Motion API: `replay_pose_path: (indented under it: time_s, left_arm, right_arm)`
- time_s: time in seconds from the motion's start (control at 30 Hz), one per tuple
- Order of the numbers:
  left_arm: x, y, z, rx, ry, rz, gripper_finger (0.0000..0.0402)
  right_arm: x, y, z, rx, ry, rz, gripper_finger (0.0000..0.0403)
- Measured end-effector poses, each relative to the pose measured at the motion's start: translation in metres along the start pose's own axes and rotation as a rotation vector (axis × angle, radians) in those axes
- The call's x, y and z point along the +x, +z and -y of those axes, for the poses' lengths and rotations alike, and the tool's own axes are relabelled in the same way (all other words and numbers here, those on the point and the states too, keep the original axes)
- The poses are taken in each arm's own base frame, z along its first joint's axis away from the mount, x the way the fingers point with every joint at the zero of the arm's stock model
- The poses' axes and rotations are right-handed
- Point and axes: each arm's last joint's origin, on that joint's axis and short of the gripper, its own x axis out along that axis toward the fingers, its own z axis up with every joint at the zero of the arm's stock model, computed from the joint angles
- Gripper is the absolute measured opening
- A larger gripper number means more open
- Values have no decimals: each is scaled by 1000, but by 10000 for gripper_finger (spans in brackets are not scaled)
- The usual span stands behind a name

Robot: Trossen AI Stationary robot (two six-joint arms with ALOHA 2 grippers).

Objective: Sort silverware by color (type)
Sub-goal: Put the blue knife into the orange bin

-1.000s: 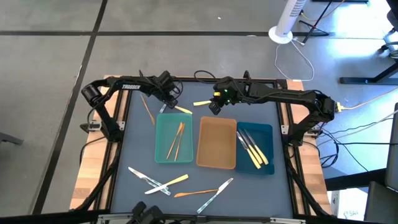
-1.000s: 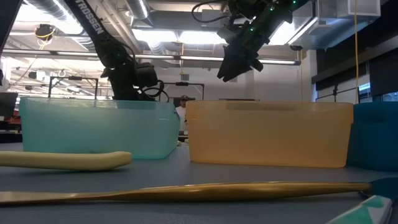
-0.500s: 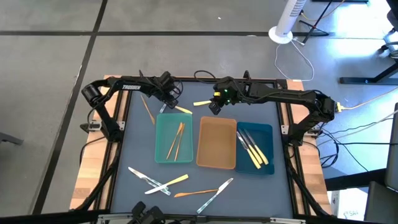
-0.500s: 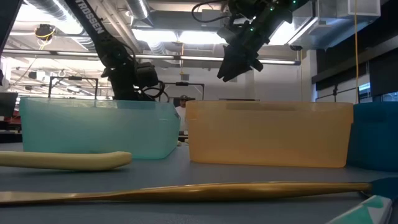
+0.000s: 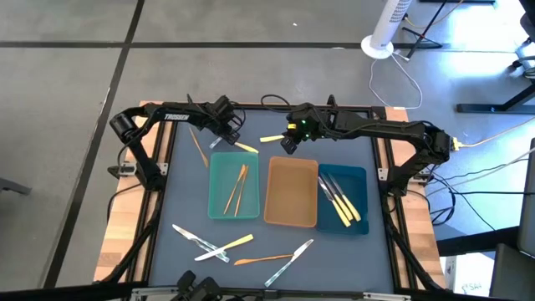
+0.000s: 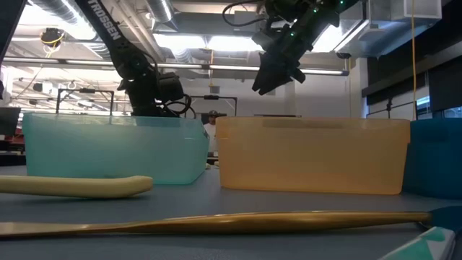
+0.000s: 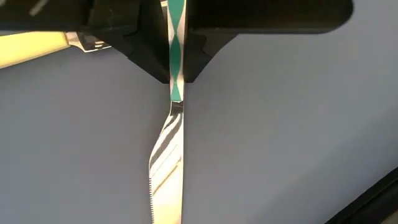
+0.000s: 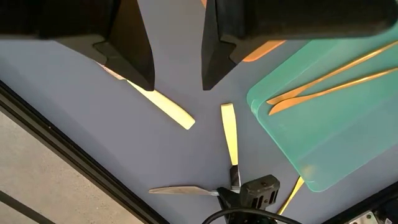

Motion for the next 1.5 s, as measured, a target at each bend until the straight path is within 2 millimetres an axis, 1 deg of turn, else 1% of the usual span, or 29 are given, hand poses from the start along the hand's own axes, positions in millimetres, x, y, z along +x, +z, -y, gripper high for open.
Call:
replay_pose_path:
  time_s: [0.27, 0.4, 0.53, 0.8, 0.93, 1.13, 1.37, 1.5]
  left_arm:
    - [0, 0, 0, -2, -1, 0, 24]
    - [-2, 5, 1, -3, -2, 2, 22]
    - [-8, 20, 4, -4, -31, 56, 23]
    - [-29, 55, 12, -20, -128, 173, 22]
    - [-40, 72, 20, -2, -221, 270, 23]
    - [-53, 92, 33, -28, -426, 456, 23]
    - [-68, 105, 53, -59, -590, 616, 22]
    - [-75, 108, 65, -64, -652, 678, 23]
  right_arm:
    - [0, 0, 0, 2, 0, 0, 120]
    - [0, 0, 0, 3, 0, 0, 120]
    - [0, 0, 0, 21, 0, 0, 120]
    - [0, 6, -1, 175, 8, 61, 120]
    - [0, 7, -2, 199, 15, 77, 120]
    - [0, 7, -1, 210, 3, 81, 120]
    - [-1, 11, 1, 292, -86, 161, 120]
    - [-1, 15, 0, 298, -69, 200, 120]
